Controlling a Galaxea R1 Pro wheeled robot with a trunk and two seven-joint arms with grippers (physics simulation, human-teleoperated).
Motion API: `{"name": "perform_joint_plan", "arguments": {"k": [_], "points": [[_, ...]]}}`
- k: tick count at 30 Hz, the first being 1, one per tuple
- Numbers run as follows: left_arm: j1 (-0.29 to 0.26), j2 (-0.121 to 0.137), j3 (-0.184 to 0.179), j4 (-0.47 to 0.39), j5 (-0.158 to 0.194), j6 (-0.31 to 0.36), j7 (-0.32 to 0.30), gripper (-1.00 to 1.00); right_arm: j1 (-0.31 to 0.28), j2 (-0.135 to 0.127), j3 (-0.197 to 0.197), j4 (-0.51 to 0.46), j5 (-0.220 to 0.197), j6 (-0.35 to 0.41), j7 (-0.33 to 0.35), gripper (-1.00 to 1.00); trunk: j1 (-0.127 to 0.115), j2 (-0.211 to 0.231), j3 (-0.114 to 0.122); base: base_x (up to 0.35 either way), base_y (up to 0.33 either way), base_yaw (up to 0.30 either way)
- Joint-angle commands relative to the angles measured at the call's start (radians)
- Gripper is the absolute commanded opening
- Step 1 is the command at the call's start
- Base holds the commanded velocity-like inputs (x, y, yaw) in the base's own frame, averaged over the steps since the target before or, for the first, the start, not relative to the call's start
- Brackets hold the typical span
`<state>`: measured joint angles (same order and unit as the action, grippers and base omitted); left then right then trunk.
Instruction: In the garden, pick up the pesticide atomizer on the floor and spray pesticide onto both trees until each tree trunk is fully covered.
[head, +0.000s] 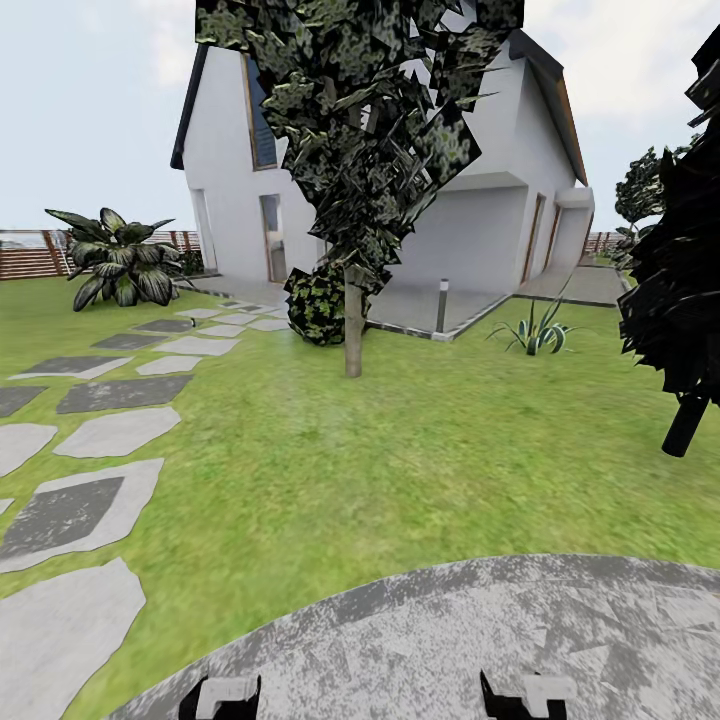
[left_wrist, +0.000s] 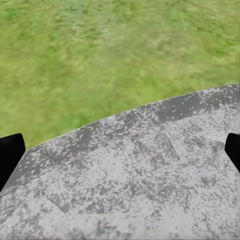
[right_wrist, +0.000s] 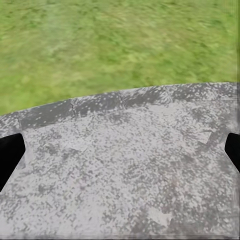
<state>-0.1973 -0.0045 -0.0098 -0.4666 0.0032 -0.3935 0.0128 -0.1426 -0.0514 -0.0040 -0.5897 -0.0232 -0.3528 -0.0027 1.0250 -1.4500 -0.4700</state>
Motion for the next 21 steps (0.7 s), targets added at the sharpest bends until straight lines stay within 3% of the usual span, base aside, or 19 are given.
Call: {"name": "perform_joint_plan", "arguments": {"k": [1,6,12,15,21], "points": [[0.0,0.0,0.001,0.001,0.0,-0.001,0.0,1.0,0.0,-0.001,0.0,0.006,0.0,0.0,0.0,1.0,0.0,0.0,0.0,0.072,0.0,0.0],[0.001,0.0,0.003,0.008,0.0,0.0,-0.001,1.0,0.0,0.001,0.006,0.025,0.003,0.0,0.0,1.0,0.0,0.0,0.0,0.232,0.007,0.022],[0.001,0.012,0.009,0.073,-0.002,0.003,0.002,1.0,0.0,0.004,0.004,0.051,0.003,-0.001,-0.002,1.0,0.0,0.0,-0.001,0.316,0.103,0.214],[0.001,0.025,0.053,0.086,-0.004,0.004,0.002,1.0,0.0,0.004,0.0,0.054,0.003,-0.001,-0.003,1.0,0.0,0.0,-0.003,0.309,0.163,0.267],[0.003,0.029,0.075,0.088,-0.011,0.004,0.0,1.0,0.0,0.004,-0.001,0.055,0.003,0.0,-0.003,1.0,0.0,0.0,-0.009,0.305,0.176,0.25]]}}
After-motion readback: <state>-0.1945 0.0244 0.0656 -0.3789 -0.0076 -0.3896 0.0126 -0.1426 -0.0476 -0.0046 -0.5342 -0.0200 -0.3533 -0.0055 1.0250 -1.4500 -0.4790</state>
